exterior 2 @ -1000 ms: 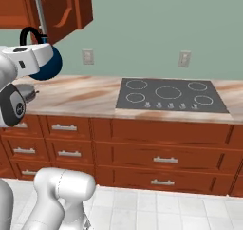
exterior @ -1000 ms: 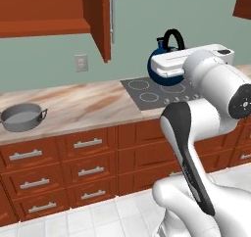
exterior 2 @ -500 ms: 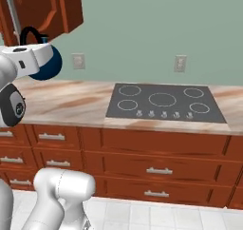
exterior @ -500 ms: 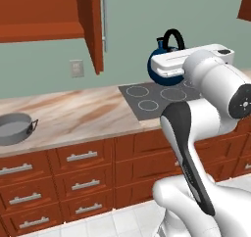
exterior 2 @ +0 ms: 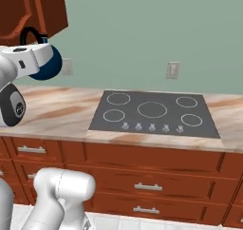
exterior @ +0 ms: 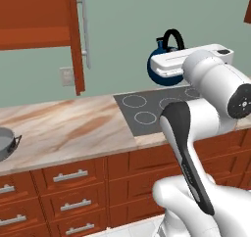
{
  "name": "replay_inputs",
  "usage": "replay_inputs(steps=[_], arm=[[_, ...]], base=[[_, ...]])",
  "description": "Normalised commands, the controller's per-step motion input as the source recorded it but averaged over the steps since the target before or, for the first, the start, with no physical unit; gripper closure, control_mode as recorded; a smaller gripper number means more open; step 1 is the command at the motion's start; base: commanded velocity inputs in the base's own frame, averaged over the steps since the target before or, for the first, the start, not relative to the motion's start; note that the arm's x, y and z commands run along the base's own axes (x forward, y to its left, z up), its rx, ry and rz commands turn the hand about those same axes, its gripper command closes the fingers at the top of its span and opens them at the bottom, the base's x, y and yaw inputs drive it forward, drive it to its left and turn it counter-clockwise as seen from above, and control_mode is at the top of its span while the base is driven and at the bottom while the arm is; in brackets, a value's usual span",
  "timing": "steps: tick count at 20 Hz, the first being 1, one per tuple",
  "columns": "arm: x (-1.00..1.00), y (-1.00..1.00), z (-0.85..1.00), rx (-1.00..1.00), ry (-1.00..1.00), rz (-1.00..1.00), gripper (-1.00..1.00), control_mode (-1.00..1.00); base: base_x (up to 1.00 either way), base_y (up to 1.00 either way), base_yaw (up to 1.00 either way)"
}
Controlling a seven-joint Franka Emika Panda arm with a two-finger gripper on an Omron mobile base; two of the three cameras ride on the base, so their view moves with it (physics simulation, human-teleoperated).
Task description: Pick the kettle from the cabinet and place it on a stove burner. Then pick the pot from the counter and place it on another stove burner. Finally, turn both burners on.
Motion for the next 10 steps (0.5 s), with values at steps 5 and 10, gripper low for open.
replay_inputs(steps=[5, 10], arm=[[0.0, 0.0, 0.0, 0.0, 0.0, 0.0, 1.0, 1.0], [0.0, 0.0, 0.0, 0.0, 0.0, 0.0, 1.0, 1.0]], base=[[0.48, -0.42, 0.05], [0.46, -0.39, 0.05]])
